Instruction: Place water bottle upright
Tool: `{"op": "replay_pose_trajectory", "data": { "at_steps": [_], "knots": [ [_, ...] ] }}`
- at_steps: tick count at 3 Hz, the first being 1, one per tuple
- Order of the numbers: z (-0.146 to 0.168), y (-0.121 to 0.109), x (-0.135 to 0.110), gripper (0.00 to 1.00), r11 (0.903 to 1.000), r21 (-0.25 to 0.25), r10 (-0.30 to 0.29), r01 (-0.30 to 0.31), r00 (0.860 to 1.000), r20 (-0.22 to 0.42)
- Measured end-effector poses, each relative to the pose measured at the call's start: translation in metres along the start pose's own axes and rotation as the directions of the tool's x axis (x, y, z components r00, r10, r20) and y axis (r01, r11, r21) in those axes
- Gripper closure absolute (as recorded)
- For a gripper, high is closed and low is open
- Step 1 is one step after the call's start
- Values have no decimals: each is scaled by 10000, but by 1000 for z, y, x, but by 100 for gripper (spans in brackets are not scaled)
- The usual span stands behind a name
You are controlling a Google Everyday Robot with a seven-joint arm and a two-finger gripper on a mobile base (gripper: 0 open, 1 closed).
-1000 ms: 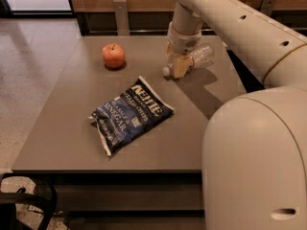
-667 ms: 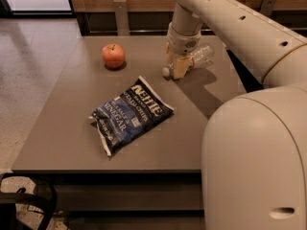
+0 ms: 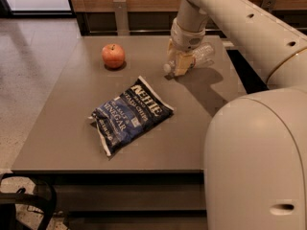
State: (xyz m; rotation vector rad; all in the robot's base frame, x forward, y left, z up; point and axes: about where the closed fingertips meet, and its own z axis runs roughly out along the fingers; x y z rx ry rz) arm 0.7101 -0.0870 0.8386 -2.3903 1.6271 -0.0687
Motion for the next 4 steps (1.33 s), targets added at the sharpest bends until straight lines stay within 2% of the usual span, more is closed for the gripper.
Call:
{"op": "replay_pose_trajectory", "data": {
  "at_steps": [1, 2, 4],
  "knots": [
    [-28, -3, 7, 100, 9979, 581, 222, -272, 9961, 858],
    [-61, -3, 16, 100, 9905, 1122, 641, -800, 9883, 1385],
    [-140, 5, 36, 100, 9636, 2058, 1389, -1707, 9773, 1600]
  ]
}}
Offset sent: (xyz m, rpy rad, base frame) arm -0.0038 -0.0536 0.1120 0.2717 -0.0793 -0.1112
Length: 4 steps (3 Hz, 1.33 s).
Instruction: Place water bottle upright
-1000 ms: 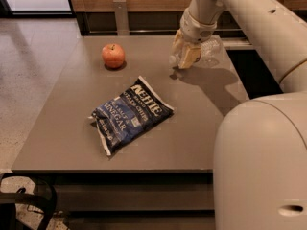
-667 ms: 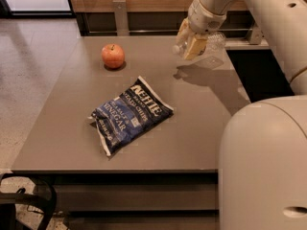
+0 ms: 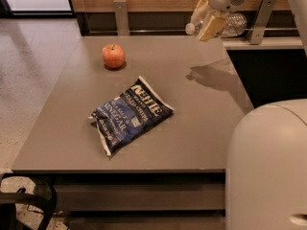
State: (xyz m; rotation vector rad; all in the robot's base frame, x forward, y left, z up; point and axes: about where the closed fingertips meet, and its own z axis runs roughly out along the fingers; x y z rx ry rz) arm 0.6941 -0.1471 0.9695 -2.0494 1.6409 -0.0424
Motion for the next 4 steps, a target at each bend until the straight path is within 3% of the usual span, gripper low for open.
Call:
{"op": "replay_pose_trajectory", "data": {
  "at_steps": [1, 2, 3, 4],
  "knots": [
    [-32, -3, -1, 100, 9985, 517, 149, -164, 9995, 289],
    [-66, -14, -8, 100, 9881, 1485, 241, -412, 9931, 1148],
    [-85, -23, -17, 100, 9754, 2137, 164, -538, 9848, 1730],
    [-99, -26, -30, 100, 9679, 2426, 191, -660, 9814, 1909]
  ]
}}
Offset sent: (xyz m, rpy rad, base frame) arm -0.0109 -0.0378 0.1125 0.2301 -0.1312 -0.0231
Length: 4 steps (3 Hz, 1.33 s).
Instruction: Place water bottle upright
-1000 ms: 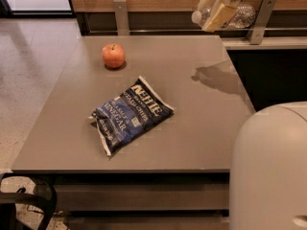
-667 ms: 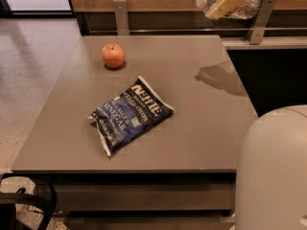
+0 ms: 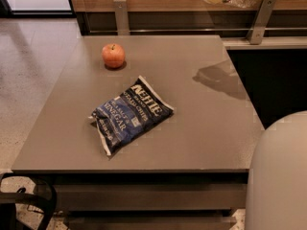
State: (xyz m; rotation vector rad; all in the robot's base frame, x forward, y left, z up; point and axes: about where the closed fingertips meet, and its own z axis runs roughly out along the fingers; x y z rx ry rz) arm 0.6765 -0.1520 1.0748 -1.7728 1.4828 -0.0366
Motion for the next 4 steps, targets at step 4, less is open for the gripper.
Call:
{"op": "replay_pose_trajectory", "data": {
  "at_steps": [4],
  "knots": [
    [4, 33, -27, 100, 9985, 293, 434, -457, 9962, 753]
  ]
}}
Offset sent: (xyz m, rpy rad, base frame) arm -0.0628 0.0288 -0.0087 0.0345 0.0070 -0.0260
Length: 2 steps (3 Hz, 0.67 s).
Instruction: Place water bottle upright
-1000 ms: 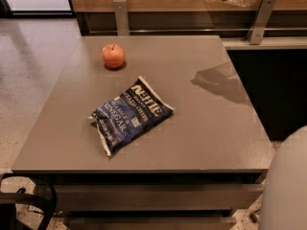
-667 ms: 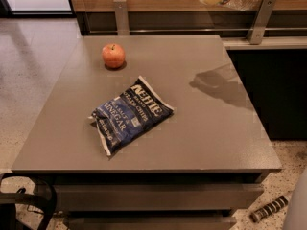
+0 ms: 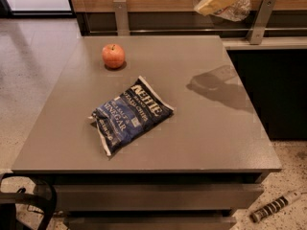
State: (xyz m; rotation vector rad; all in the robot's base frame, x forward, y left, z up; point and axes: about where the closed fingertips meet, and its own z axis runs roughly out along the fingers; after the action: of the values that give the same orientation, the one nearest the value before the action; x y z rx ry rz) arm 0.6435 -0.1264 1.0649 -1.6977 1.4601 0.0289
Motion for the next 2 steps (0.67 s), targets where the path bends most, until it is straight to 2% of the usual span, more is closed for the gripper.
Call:
{"op": "replay_pose_trajectory", "data": {
  "at_steps": [1, 2],
  "knots": [
    [0, 2, -3, 100, 9989, 80, 449, -454, 9973, 574],
    [-4, 7, -9, 100, 9885, 260, 1420, -1487, 9747, 1724]
  ]
}}
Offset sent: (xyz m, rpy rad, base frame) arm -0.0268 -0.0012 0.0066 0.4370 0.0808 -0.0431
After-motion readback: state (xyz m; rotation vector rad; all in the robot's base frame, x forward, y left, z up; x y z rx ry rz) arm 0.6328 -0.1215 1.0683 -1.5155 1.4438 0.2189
